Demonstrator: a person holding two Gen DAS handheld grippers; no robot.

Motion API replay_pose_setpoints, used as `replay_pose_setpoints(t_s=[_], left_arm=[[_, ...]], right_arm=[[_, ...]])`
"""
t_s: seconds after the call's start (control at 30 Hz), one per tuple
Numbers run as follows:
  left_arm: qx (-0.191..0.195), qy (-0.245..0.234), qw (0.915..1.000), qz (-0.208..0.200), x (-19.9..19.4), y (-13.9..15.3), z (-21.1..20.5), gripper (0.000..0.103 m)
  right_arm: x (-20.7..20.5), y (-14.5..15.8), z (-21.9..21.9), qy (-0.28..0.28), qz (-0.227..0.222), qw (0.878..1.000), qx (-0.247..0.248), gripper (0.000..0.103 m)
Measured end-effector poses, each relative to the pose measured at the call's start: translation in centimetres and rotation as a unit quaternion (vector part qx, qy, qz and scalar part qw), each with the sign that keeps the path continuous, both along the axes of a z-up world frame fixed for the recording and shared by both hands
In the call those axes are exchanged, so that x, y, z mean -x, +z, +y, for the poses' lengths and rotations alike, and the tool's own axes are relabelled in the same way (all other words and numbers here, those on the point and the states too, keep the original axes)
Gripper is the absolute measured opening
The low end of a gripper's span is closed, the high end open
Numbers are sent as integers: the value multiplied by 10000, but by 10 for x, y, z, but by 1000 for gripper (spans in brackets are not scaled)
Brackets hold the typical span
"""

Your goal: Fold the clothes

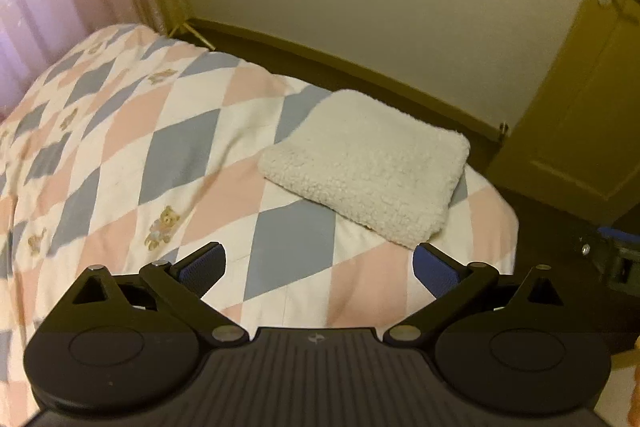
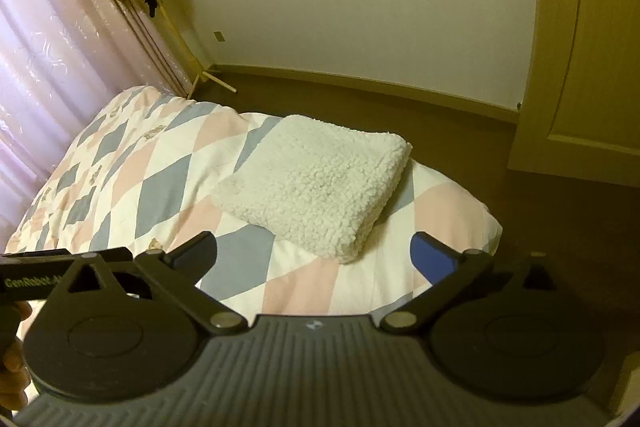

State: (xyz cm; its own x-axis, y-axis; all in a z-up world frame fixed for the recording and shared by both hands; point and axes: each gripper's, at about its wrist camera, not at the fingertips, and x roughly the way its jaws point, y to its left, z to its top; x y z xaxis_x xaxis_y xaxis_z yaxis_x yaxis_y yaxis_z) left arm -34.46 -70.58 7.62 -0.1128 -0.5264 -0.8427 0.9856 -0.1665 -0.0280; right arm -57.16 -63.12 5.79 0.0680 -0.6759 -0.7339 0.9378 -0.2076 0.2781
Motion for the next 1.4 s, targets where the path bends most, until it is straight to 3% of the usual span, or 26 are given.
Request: replay_pose_setpoints(t_s=[0.1, 0.23, 0.63, 0.97, 1.4], left_arm=[[-21, 163, 9998, 144, -11, 6, 8, 102], [-48, 233, 9997, -98, -16, 4, 16, 103], [-23, -229, 9993, -306, -10, 2, 34, 103], [-121, -353, 9989, -285, -4, -5, 26, 103], [-84, -410, 9977, -541, 1, -14, 7, 103]], right_arm=[[-8, 6, 5, -35, 83, 9999, -47, 102], [-17, 8, 12, -64, 180, 9996, -219, 102], [-31, 15, 28, -144, 297, 9990, -288, 102], [-34, 10, 17, -152, 374, 9980, -481, 102], [-44, 2, -5, -45, 365, 9970, -687, 102]])
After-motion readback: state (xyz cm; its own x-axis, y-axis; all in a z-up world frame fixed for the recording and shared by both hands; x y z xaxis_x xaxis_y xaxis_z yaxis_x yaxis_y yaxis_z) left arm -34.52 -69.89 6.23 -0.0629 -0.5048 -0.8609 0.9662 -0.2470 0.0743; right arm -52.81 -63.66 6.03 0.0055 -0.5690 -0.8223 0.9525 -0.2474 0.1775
